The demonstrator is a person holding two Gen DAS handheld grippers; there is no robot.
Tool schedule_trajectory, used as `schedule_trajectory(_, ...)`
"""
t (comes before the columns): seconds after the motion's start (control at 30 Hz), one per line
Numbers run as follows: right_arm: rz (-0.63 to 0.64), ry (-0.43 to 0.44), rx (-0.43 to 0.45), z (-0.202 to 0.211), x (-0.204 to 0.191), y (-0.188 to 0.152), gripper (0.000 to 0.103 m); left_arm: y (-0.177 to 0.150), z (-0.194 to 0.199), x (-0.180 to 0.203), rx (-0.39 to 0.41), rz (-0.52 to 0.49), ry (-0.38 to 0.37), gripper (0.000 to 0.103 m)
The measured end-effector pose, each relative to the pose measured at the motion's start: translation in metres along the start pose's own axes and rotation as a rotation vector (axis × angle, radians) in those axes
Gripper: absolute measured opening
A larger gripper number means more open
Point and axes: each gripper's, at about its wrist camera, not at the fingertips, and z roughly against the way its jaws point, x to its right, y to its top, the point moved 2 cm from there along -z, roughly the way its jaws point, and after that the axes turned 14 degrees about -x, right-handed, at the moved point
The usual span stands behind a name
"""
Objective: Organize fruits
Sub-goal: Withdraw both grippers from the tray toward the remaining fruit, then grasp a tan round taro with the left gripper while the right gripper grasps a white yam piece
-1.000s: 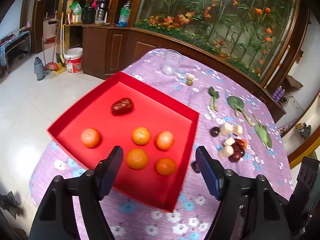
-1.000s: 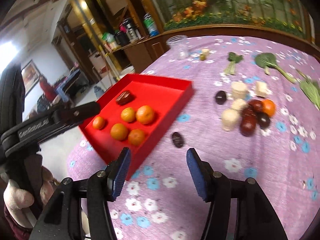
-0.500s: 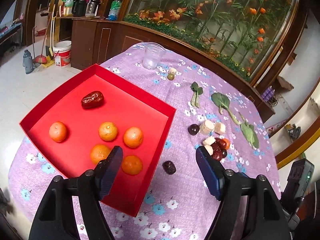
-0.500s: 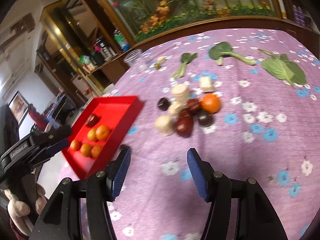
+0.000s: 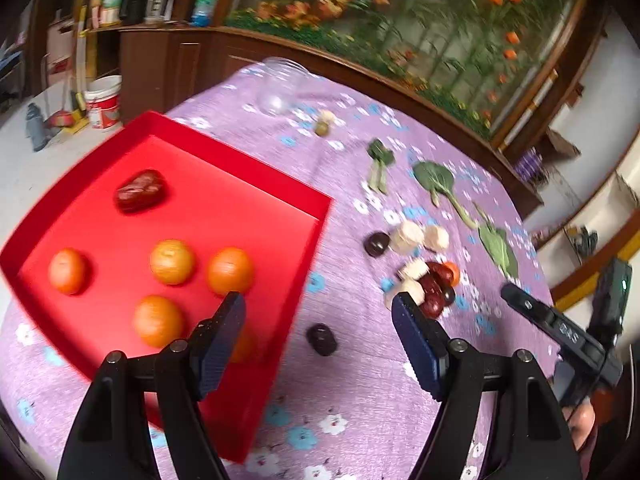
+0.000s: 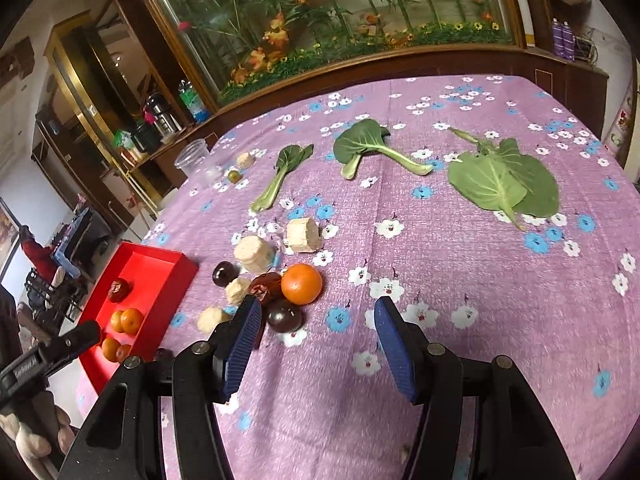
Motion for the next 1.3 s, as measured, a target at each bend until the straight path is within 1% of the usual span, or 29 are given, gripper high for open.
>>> schedule_trajectory(0.13,0.013,0.004,-0.029,-0.017,-0.002,0.004,0.064,-0.001,-0.019,0.026,-0.027,-0.099,-0.003,0.074)
schedule_trajectory(0.2,0.019,0.007,-0.036,-0.024,-0.004,0.008,0.064,0.0,-0.029,0.039,-0.046,-0.146,-0.014,0.072)
schedule_trajectory(0.27,0.029,0.007,-0.034,-0.028,-0.007,0.015,0.064,0.003,-0.04,0.051,-0.065,-0.19,-0.019,0.055)
schedule_trajectory(0.33,0.045,0.005,-0.021,-0.03,-0.011,0.024,0.064,0.006,-0.051,0.061,-0.076,-0.23,-0.017,0.049)
schedule_trajectory(0.4,0.065,0.0,-0.017,-0.033,-0.016,0.034,0.064,0.009,-0.062,0.069,-0.087,-0.265,-0.005,0.048)
schedule_trajectory(0.57,0.115,-0.023,-0.028,-0.05,-0.028,0.053,0.063,0.015,-0.08,0.08,-0.114,-0.308,0.005,0.047)
schedule_trajectory(0.63,0.123,-0.036,-0.034,-0.058,-0.031,0.058,0.061,0.016,-0.086,0.084,-0.124,-0.333,0.009,0.047)
schedule_trajectory(0.67,0.125,-0.044,-0.037,-0.061,-0.032,0.06,0.058,0.015,-0.088,0.085,-0.128,-0.345,0.014,0.047)
schedule_trajectory(0.73,0.122,-0.075,-0.052,-0.074,-0.032,0.066,0.053,0.015,-0.093,0.087,-0.131,-0.359,0.01,0.046)
schedule_trajectory(0.77,0.122,-0.075,-0.052,-0.074,-0.032,0.066,0.05,0.015,-0.093,0.087,-0.13,-0.366,0.001,0.043)
schedule_trajectory(0.83,0.12,-0.088,-0.064,-0.082,-0.03,0.069,0.049,0.016,-0.094,0.086,-0.128,-0.371,-0.001,0.039)
schedule_trajectory(0.87,0.118,-0.094,-0.067,-0.086,-0.029,0.07,0.049,0.017,-0.095,0.084,-0.132,-0.37,0.003,0.035)
schedule_trajectory(0.9,0.114,-0.099,-0.07,-0.089,-0.028,0.072,0.049,0.017,-0.095,0.081,-0.137,-0.364,-0.001,0.035)
schedule_trajectory(0.97,0.109,-0.098,-0.076,-0.094,-0.026,0.075,0.049,0.018,-0.095,0.076,-0.144,-0.342,-0.031,0.035)
schedule_trajectory(1.1,0.121,-0.104,-0.073,-0.1,-0.026,0.076,0.049,0.017,-0.099,0.08,-0.151,-0.358,-0.015,0.035)
schedule_trajectory(1.13,0.12,-0.103,-0.075,-0.102,-0.026,0.075,0.048,0.016,-0.103,0.082,-0.159,-0.364,-0.003,0.035)
schedule_trajectory(1.2,0.114,-0.095,-0.081,-0.106,-0.024,0.075,0.04,0.016,-0.109,0.082,-0.161,-0.368,0.008,0.035)
schedule_trajectory(1.3,0.113,-0.094,-0.072,-0.107,-0.022,0.075,0.039,0.018,-0.111,0.084,-0.145,-0.364,0.015,0.035)
